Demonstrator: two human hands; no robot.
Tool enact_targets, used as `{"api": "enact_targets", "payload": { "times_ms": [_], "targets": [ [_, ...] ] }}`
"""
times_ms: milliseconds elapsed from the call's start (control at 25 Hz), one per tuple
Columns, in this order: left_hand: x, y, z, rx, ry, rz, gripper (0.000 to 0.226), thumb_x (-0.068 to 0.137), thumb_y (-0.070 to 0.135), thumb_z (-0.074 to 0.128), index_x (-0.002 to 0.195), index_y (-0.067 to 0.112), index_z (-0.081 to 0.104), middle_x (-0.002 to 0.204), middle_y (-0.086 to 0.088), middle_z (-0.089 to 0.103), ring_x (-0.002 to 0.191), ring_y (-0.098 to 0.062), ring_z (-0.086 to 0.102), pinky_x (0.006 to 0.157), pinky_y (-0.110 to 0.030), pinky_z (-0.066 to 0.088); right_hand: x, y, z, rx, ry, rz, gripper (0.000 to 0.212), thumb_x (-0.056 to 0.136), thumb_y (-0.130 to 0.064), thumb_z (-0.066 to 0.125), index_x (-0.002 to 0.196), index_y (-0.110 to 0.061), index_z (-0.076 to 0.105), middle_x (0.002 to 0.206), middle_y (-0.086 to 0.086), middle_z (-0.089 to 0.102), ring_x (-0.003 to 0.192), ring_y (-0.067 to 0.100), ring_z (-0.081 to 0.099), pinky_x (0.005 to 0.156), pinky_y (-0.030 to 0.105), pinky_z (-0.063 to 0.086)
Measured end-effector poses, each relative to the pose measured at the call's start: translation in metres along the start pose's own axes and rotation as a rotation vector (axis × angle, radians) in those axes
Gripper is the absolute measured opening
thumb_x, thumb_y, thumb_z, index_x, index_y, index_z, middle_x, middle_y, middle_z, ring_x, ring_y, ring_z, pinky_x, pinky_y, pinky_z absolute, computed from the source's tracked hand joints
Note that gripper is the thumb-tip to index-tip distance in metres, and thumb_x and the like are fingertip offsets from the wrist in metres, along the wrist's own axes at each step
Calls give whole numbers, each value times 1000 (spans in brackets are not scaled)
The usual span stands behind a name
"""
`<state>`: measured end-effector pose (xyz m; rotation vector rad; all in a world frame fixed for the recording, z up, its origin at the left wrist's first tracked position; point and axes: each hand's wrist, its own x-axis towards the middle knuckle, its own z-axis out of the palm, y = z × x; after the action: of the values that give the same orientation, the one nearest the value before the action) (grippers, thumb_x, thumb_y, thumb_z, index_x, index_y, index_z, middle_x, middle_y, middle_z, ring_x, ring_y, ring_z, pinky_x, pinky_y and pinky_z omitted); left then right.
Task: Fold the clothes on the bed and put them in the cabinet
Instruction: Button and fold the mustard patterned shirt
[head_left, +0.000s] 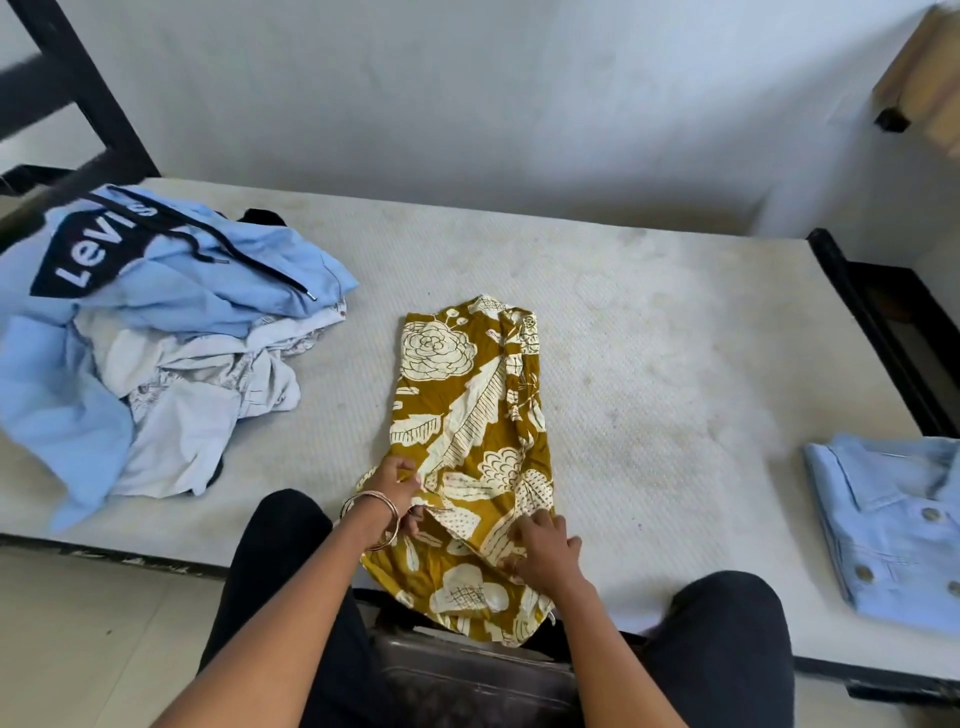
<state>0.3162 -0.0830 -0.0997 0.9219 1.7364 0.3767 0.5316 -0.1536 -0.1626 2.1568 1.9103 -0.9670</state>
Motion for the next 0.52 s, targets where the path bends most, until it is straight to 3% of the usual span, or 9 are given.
{"api": "enact_targets", "payload": {
  "times_ms": [80, 120, 240, 320, 360, 440, 520],
  "targets": [
    [1, -2, 0, -37, 13, -198, 22, 101, 20, 46, 114, 3, 52, 64, -11, 59, 41, -18, 49, 45, -28, 50, -6, 2, 5, -37, -32, 17, 57, 82, -48, 70, 129, -28, 45, 146, 2, 31, 135, 29, 26, 107, 55, 25],
    [3, -6, -2, -16, 14, -259, 27, 100, 24, 47, 114, 2, 54, 63, -10, 61, 45, -19, 53, 50, -29, 51, -7, 2, 5, -62, -41, 16, 65, 78, -54, 72, 131, -28, 43, 148, 3, 28, 137, 31, 24, 109, 58, 21],
    [5, -20, -1, -26, 104, -213, 37, 92, 29, 63, 119, 4, 58, 101, -17, 67, 81, -29, 64, 75, -38, 56, -9, -2, -2, -197, -54, 10, 72, 74, -64, 70, 130, -25, 47, 149, 5, 30, 142, 34, 18, 110, 64, 12],
    [7, -28, 3, -108, 146, -45, 42, 81, 23, 77, 116, 8, 60, 120, -16, 62, 101, -29, 59, 92, -39, 50, -9, -6, -8, -264, -42, -12, 60, 80, -56, 69, 125, -21, 51, 145, 7, 37, 141, 33, 20, 109, 63, 13],
    [5, -30, 6, -116, 115, 26, 55, 74, 21, 83, 121, 12, 56, 127, -14, 58, 109, -28, 56, 97, -39, 47, -9, -6, -9, -265, -32, -35, 52, 83, -50, 69, 122, -19, 53, 141, 7, 40, 139, 32, 23, 109, 62, 15],
    [6, -36, 16, 260, 60, 139, 83, 67, 29, 87, 136, 25, 41, 142, -13, 40, 127, -31, 43, 102, -42, 40, -10, -9, -10, -253, 1, -115, 33, 89, -36, 66, 113, -17, 56, 130, 6, 49, 132, 29, 32, 108, 57, 20],
    [7, -41, 30, 841, 144, 253, 81, 74, 43, 78, 141, 36, 33, 150, -9, 22, 138, -33, 25, 108, -47, 30, -11, -12, -11, -250, 16, -181, 18, 90, -28, 63, 103, -18, 55, 118, 3, 55, 125, 26, 39, 104, 52, 23]
  ]
}}
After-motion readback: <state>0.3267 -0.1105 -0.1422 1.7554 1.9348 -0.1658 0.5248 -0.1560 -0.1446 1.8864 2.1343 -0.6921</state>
